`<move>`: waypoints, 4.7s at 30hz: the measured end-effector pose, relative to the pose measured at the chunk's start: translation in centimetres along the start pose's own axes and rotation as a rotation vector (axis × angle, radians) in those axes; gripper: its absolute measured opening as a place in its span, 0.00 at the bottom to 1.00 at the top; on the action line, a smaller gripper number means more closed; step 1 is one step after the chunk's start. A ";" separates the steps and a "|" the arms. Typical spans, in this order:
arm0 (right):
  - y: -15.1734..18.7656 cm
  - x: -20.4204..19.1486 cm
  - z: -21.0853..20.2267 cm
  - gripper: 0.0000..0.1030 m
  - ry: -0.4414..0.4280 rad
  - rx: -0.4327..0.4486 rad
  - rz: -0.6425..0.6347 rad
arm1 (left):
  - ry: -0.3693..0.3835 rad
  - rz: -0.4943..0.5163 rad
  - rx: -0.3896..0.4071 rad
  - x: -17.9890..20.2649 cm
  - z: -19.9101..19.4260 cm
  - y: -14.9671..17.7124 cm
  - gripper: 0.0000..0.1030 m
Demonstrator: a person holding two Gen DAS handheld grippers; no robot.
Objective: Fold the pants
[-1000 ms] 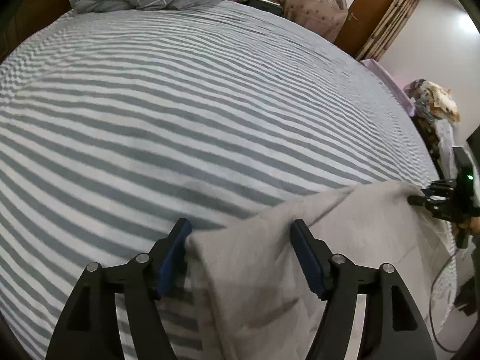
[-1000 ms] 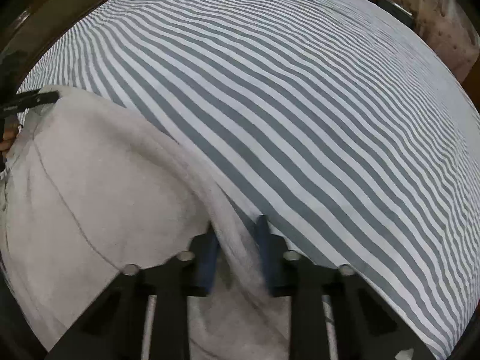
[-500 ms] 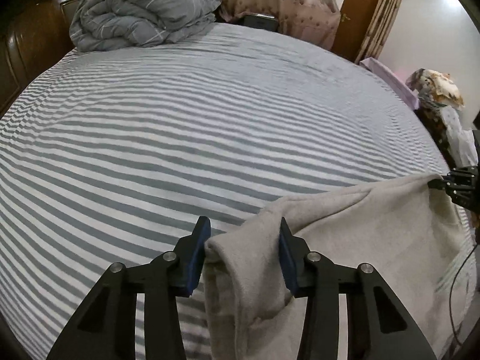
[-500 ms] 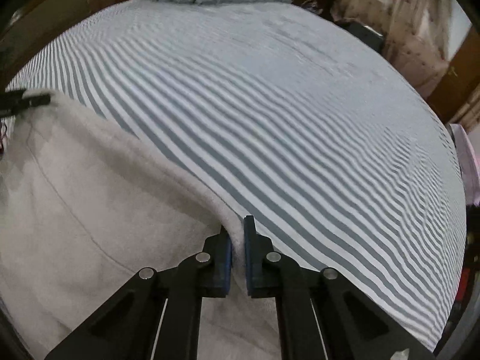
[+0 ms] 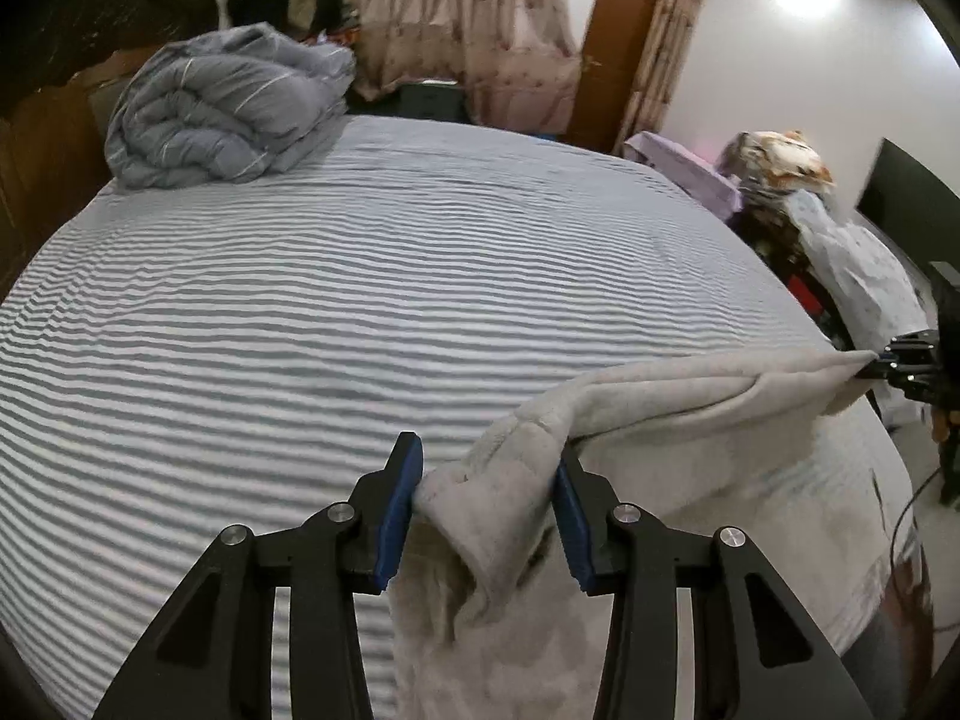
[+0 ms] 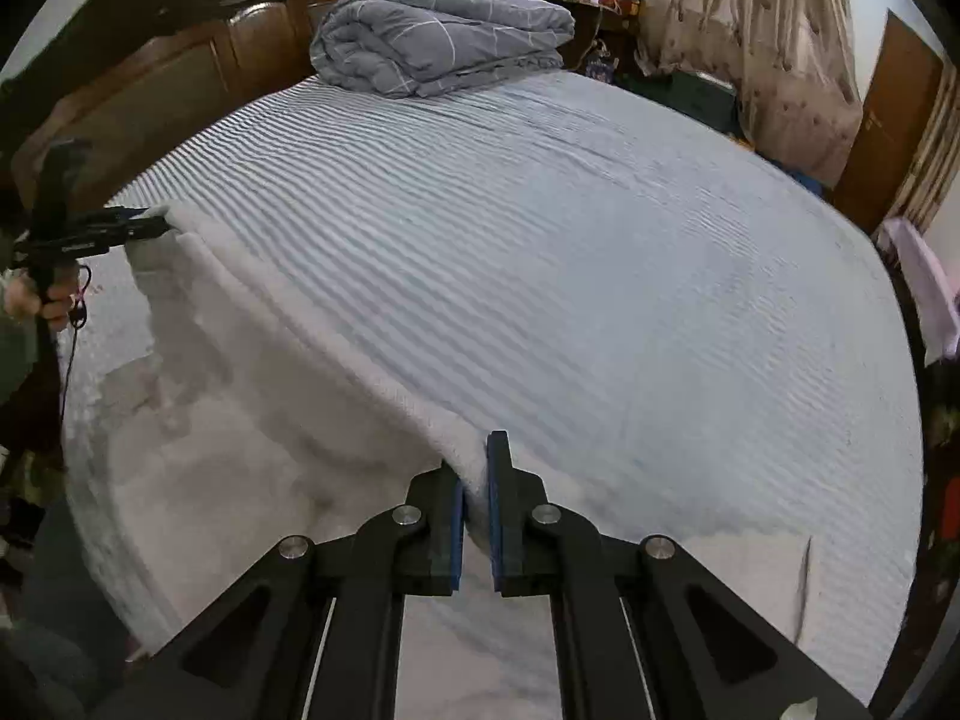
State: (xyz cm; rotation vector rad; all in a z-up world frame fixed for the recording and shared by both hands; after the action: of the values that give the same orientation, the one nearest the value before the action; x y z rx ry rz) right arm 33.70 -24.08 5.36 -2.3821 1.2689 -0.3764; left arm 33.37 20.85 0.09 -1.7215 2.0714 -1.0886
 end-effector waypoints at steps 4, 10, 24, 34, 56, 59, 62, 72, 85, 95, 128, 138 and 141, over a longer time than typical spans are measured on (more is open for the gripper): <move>4.4 -2.8 -1.1 0.05 -0.048 -0.036 0.021 | 0.012 0.035 -0.035 1.4 -3.0 4.2 0.42; 12.6 -6.8 1.4 0.05 -0.103 -0.154 0.042 | 0.018 0.037 -0.134 2.8 -4.4 12.3 0.43; 17.4 -8.0 7.5 0.06 -0.060 -0.207 0.108 | 0.093 -0.434 -0.331 0.5 -5.1 21.2 0.57; 18.0 -8.1 7.9 0.07 -0.067 -0.157 0.139 | 0.181 -0.684 -0.307 1.6 -4.0 21.2 0.58; 18.6 -12.4 4.3 0.07 -0.092 -0.131 0.113 | -0.030 -0.412 -0.133 1.3 -5.7 14.0 0.27; 19.7 -12.9 5.8 0.08 -0.089 -0.161 0.122 | -0.076 -0.365 -0.202 0.4 -3.9 16.3 0.27; 20.6 -12.9 7.0 0.08 -0.087 -0.182 0.136 | -0.112 -0.407 -0.290 -1.0 -1.8 19.2 0.27; 21.1 -12.3 7.5 0.22 -0.124 -0.188 0.201 | -0.112 -0.513 -0.317 -1.1 -1.6 20.7 0.34; 21.0 -4.8 -2.0 0.46 -0.108 -0.022 0.430 | -0.109 -0.421 -0.194 5.6 -7.7 18.5 0.38; 21.7 6.3 -4.1 0.47 0.063 -0.096 0.648 | 0.065 0.110 -0.221 25.9 -1.2 19.9 0.49; 17.0 23.4 7.2 0.05 0.455 -0.317 0.849 | 0.181 0.344 -0.274 38.6 10.5 26.2 0.10; 29.3 22.0 -11.2 0.05 0.409 -0.034 1.130 | 0.190 0.419 -0.202 39.5 8.2 25.4 0.08; 33.8 20.1 -13.1 0.05 0.419 -0.017 1.193 | 0.193 0.453 -0.200 39.8 7.9 25.7 0.08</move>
State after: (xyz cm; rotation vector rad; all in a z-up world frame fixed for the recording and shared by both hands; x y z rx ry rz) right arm 14.78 -60.71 1.64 -1.1837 2.5509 -0.4539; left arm 7.86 -18.06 -11.76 -1.1582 2.5940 -0.9583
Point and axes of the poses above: each gripper's, at about its wrist camera, not at the fingertips, and z roughly the way its jaws point, x to its right, y to its underside, the point moved 3 cm from there along z, roughly the way its jaws point, and after that the axes turned 5 degrees about -z, right-handed, at the moved point
